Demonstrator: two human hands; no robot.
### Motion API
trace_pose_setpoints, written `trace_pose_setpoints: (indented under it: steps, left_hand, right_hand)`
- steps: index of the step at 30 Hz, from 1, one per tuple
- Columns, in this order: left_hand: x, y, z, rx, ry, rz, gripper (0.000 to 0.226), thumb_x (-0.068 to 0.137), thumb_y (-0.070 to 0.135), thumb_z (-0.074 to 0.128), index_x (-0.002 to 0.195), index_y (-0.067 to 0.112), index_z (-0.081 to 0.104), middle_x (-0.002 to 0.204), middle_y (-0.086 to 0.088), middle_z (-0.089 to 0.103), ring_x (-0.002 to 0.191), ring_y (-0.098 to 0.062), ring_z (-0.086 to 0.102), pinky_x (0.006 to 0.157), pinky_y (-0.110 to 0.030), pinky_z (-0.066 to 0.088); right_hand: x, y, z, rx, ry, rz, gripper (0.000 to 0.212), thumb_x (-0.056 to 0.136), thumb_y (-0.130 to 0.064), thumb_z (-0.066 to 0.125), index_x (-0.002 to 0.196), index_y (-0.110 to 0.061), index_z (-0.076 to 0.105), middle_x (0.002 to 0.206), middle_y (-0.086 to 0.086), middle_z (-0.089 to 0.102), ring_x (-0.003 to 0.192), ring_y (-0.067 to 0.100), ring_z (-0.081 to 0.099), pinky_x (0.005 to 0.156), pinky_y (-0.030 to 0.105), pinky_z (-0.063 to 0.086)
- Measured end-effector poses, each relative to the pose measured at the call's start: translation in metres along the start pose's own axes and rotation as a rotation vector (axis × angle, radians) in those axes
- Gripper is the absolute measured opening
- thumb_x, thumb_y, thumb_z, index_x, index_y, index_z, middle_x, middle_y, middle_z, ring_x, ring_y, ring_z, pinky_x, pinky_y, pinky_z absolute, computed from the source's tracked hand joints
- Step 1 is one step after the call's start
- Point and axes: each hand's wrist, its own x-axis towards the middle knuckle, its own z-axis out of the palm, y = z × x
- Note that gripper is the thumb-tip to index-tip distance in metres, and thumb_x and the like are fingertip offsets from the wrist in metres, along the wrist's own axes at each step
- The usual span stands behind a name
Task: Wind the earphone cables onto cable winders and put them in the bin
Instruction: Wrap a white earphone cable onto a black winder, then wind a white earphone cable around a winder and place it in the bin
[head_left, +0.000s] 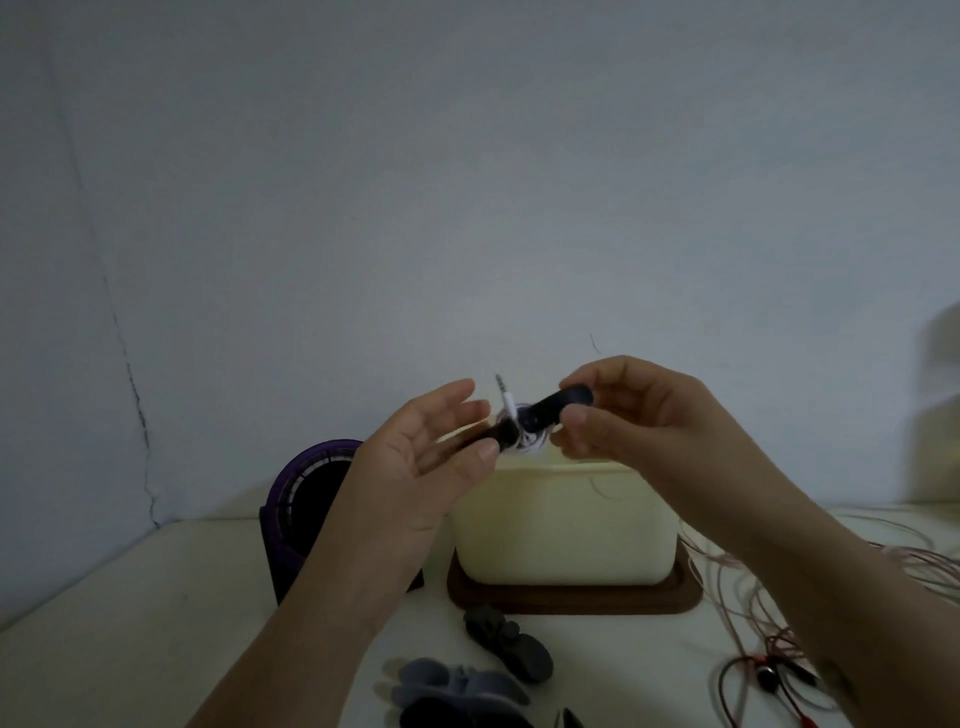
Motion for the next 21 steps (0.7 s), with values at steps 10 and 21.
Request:
trace_pose_setpoints:
  steps: [10,21]
  left_hand:
    - [-0.005,-0.056,-0.002,0.890,-0.231,0.057,0.057,0.093,0.030,0.061,0.143,0.039,0.035,0.144,0.031,0.022,0.131,0.015,0.017,0.099,0.006,0.003]
    - [-0.004,-0.058,-0.002,0.964,-0.286,0.061,0.050,0.092,0.031,0.061,0.138,0.038,0.043,0.154,0.022,0.020,0.138,0.004,0.020,0.106,-0.012,0.012]
  right_hand:
    - [0.003,0.064,-0.019,-1.086,0.324,0.134,0.028,0.087,-0.048,0.058,0.109,-0.032,0.059,0.110,-0.008,0.062,0.115,0.014,0.046,0.103,0.034,0.023]
    - [-0.001,0.031,-0.037,-0.842,0.229,0.044,0.006,0.087,-0.026,0.064,0.093,-0.026,0.065,0.081,-0.021,0.060,0.081,-0.001,0.059,0.074,0.014,0.044]
